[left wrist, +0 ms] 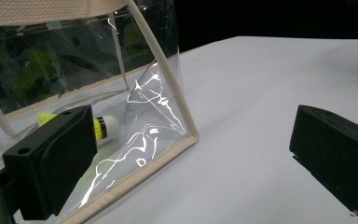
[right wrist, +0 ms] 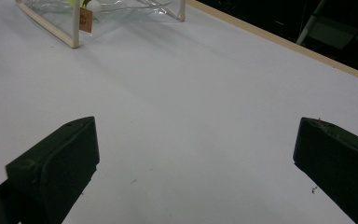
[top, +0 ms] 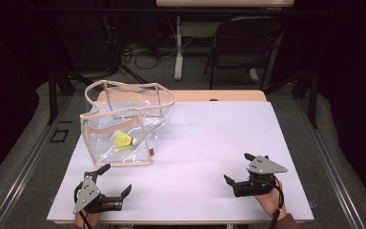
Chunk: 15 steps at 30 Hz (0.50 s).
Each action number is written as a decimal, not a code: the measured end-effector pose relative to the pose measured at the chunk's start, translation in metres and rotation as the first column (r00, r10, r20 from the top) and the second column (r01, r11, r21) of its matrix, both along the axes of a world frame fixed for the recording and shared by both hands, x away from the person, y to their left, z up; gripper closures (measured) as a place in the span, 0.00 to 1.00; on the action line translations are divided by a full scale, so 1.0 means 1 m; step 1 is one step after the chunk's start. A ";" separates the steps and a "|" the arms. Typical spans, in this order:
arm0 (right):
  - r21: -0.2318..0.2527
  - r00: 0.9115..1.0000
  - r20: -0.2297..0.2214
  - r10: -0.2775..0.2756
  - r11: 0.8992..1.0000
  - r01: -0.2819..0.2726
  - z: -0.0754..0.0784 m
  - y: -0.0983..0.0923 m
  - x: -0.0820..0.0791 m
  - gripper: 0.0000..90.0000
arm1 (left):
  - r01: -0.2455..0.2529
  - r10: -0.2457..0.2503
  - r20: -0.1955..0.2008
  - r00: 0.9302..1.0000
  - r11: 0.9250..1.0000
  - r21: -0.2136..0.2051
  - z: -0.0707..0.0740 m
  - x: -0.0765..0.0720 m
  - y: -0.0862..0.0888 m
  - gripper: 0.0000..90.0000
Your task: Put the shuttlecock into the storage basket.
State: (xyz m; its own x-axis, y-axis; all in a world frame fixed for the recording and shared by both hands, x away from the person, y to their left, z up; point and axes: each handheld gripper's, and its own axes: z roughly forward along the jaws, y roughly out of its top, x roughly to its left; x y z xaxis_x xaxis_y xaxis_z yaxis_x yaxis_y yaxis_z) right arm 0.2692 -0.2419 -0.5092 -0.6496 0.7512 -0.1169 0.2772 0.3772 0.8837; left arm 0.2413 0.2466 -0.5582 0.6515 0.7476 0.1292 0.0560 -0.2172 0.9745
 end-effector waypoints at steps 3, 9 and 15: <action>0.003 1.000 0.010 -0.001 1.000 0.001 -0.004 -0.003 -0.004 0.00 | 0.000 0.000 0.000 1.000 1.000 0.001 0.000 0.000 0.000 0.01; -0.005 0.999 0.032 -0.002 1.000 0.002 -0.013 -0.008 -0.011 0.00 | 0.000 0.000 -0.002 1.000 1.000 -0.001 0.000 0.000 0.000 0.01; -0.020 0.998 0.064 0.007 1.000 -0.006 -0.020 -0.011 -0.018 0.00 | 0.001 -0.001 -0.004 1.000 1.000 -0.001 0.000 0.000 0.000 0.01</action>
